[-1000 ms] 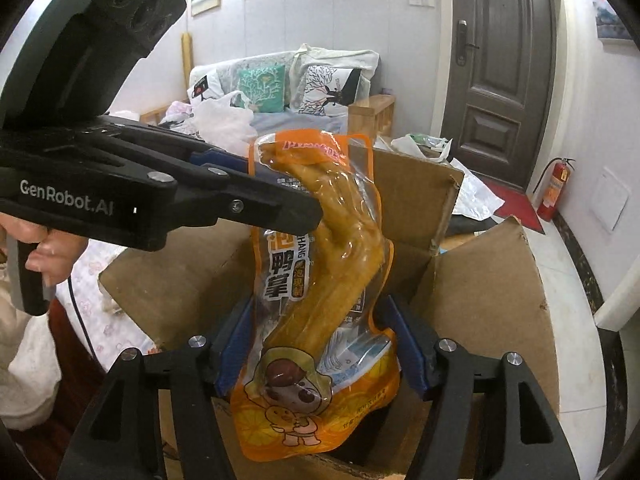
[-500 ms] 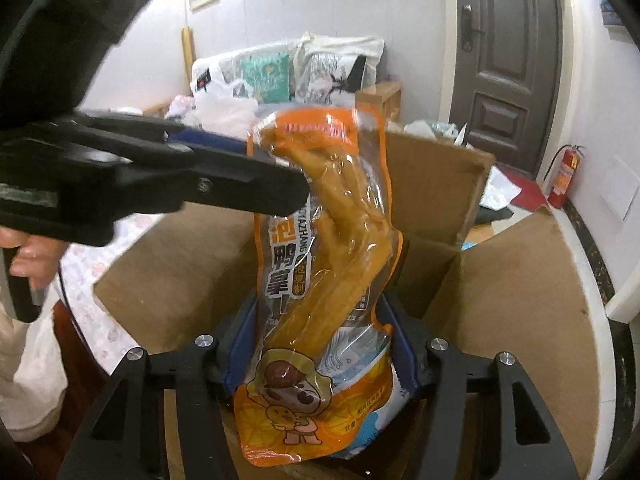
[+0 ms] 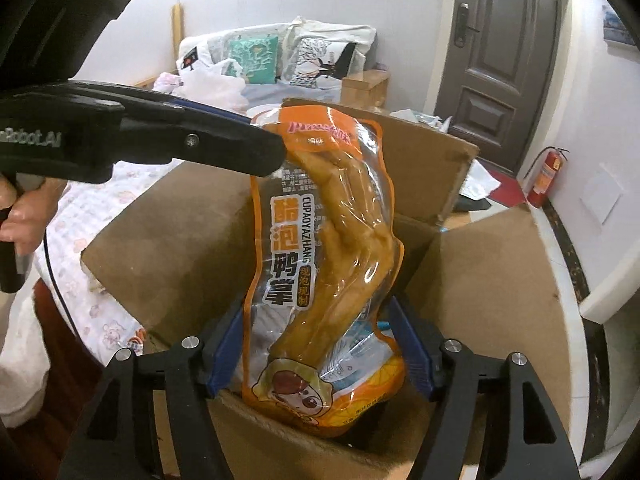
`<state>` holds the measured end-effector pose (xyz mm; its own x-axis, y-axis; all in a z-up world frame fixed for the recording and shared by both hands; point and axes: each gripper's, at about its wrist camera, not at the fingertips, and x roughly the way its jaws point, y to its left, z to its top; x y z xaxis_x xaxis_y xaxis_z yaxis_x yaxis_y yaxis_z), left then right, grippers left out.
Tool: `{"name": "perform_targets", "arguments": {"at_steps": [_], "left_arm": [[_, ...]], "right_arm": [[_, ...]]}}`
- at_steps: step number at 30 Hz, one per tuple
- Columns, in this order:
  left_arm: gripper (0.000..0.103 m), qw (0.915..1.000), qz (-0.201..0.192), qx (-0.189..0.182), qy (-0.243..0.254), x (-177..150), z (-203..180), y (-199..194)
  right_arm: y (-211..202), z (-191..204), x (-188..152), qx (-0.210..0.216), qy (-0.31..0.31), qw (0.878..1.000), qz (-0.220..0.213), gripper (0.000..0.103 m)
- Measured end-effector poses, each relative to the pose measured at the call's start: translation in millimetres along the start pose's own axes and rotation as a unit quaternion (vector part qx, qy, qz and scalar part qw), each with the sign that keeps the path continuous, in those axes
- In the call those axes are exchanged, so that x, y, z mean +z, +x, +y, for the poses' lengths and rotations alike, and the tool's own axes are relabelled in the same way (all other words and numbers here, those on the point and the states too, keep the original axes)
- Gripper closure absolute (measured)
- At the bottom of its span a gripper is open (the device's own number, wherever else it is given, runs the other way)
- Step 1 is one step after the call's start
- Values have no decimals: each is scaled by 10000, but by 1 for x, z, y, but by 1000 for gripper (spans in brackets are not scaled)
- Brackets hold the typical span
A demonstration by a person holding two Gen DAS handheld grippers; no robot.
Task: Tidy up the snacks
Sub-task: 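Open both grippers to release the sausage pack in the box, then move both grippers back over the snacks on the table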
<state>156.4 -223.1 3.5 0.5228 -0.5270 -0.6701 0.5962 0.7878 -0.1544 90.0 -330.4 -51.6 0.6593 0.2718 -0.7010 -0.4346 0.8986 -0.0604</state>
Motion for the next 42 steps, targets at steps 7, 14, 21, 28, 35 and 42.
{"name": "perform_targets", "arguments": {"at_steps": [7, 14, 21, 28, 35, 42], "left_arm": [[60, 10000, -6, 0, -2, 0, 0, 0], [53, 10000, -58, 10, -44, -1, 2, -6], [49, 9993, -314, 134, -181, -20, 17, -47], [42, 9958, -652, 508, -384, -57, 50, -111], [37, 9900, -710, 926, -799, -120, 101, -155], [36, 9815, -361, 996, -1592, -193, 146, -146]], "right_arm": [[-8, -2, 1, -36, 24, 10000, -41, 33], [-10, -5, 3, 105, 124, 9998, -90, 34], [-27, 21, 15, 189, 159, 9991, -355, 34], [-45, 75, 30, 588, 51, 9959, -683, 34], [-36, 153, 36, 1071, 117, 9914, -745, 34], [5, 191, 5, 1086, 870, 9894, -411, 34]]}}
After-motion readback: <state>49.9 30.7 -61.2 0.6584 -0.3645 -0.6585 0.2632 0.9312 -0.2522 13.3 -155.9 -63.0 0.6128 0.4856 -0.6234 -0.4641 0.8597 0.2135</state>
